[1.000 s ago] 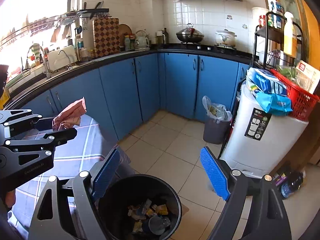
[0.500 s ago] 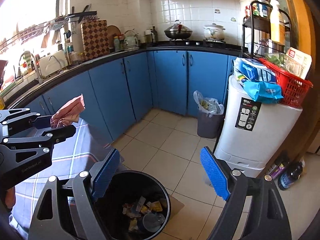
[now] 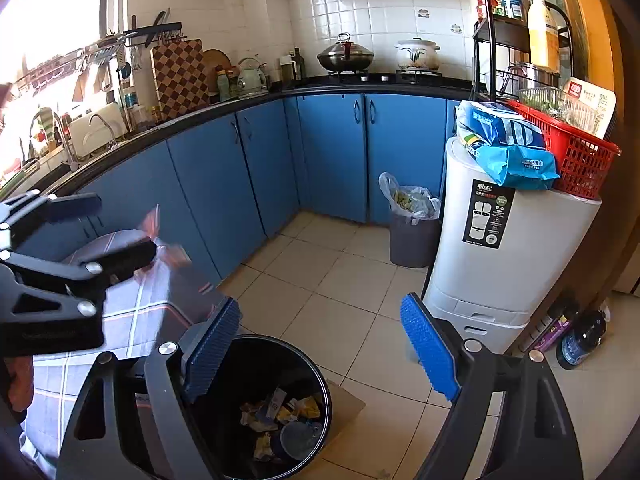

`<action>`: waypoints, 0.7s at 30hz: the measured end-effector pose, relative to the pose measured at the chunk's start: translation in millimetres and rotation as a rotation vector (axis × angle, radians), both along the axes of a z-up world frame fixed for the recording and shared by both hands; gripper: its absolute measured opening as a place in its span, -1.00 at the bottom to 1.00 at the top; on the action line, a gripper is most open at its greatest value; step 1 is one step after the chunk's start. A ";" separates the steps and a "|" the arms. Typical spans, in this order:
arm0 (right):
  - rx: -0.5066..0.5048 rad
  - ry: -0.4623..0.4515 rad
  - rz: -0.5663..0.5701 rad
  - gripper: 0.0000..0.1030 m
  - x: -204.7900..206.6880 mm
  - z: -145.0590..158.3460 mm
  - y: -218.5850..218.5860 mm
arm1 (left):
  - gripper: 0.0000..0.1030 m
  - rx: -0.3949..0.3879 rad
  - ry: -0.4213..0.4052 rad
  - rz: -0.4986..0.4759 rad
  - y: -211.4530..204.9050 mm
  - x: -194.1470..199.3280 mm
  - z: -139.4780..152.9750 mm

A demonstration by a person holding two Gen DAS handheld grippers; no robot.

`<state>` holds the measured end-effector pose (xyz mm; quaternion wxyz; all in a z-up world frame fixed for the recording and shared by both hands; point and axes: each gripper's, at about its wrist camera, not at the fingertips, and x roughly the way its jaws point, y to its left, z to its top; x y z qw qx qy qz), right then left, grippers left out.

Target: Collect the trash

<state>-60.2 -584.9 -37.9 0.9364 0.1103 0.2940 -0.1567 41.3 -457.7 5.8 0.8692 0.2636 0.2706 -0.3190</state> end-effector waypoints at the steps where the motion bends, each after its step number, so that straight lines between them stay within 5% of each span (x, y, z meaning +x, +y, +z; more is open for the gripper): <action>1: 0.003 0.003 0.001 0.57 0.4 -1.2 -0.1 | 0.74 0.002 -0.003 -0.004 -0.5 -0.6 0.1; 5: 0.009 0.005 0.000 0.57 1.7 -3.0 0.6 | 0.93 0.012 -0.009 -0.008 -0.4 -0.7 -1.8; 21: 0.015 0.015 -0.001 0.57 -1.2 -3.9 2.0 | 0.94 -0.009 0.050 -0.013 10.6 1.0 -2.0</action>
